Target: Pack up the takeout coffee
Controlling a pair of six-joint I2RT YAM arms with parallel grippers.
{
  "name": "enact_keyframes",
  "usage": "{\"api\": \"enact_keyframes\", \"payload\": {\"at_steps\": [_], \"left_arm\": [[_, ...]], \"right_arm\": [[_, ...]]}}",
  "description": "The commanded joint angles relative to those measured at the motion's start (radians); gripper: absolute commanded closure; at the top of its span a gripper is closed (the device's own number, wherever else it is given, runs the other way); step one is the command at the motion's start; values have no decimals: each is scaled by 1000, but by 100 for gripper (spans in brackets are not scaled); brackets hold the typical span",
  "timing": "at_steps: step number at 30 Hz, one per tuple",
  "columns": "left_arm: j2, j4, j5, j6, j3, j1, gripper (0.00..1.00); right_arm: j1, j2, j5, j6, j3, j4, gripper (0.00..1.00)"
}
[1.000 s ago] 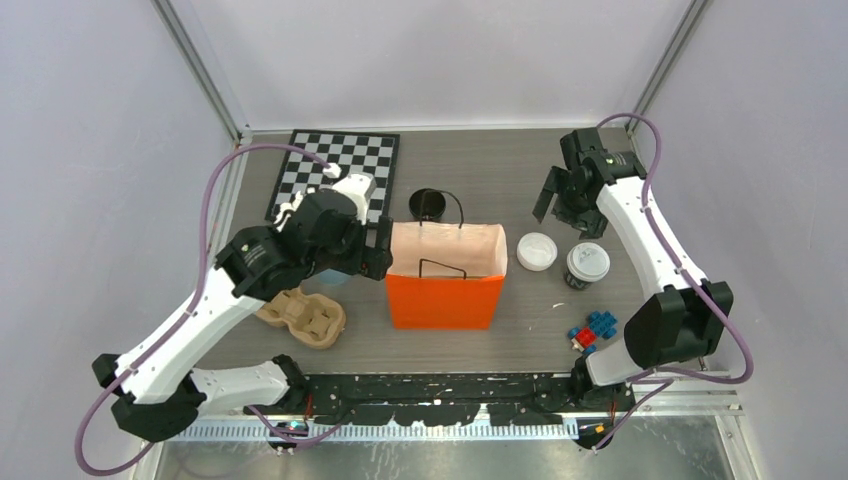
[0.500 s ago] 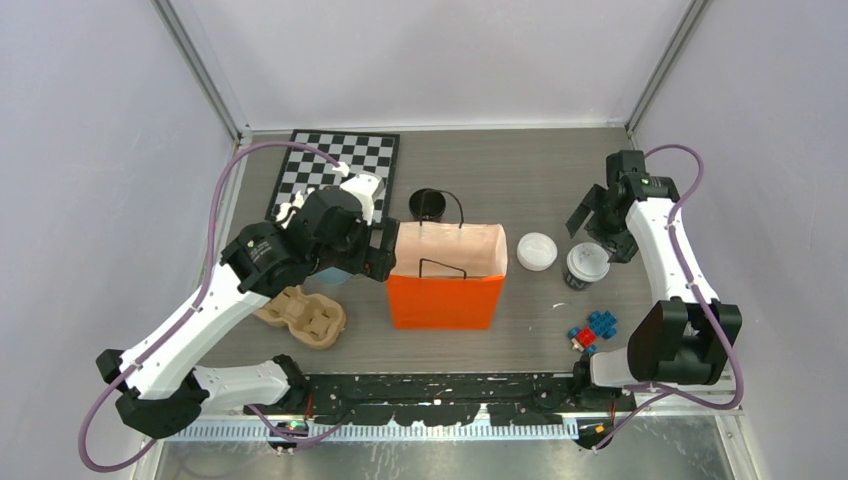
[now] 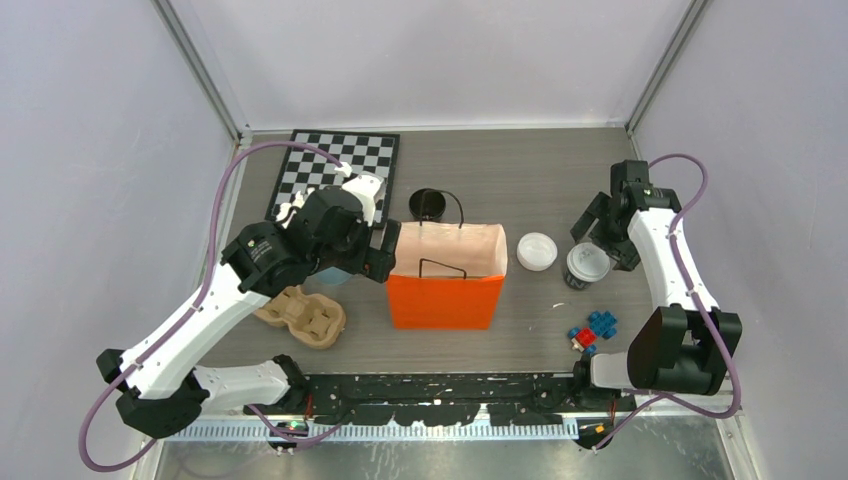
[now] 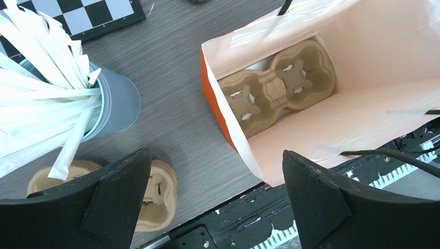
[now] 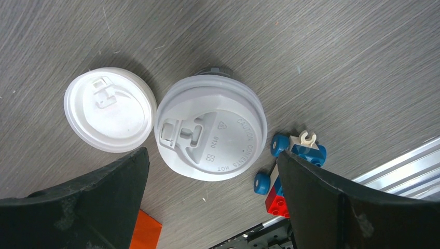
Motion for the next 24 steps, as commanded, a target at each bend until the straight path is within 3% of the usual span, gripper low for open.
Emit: {"api": "enact_keyframes", "payload": {"at_steps": [1,24], "left_arm": [[-18,21,-17,25,10,5,0],[-29,51,-11,8,-3,5,0]], "right_arm": [[-7,-39,-5,10,-29,50,3],[-7,-51,-17,-26,-113,98,6]]}}
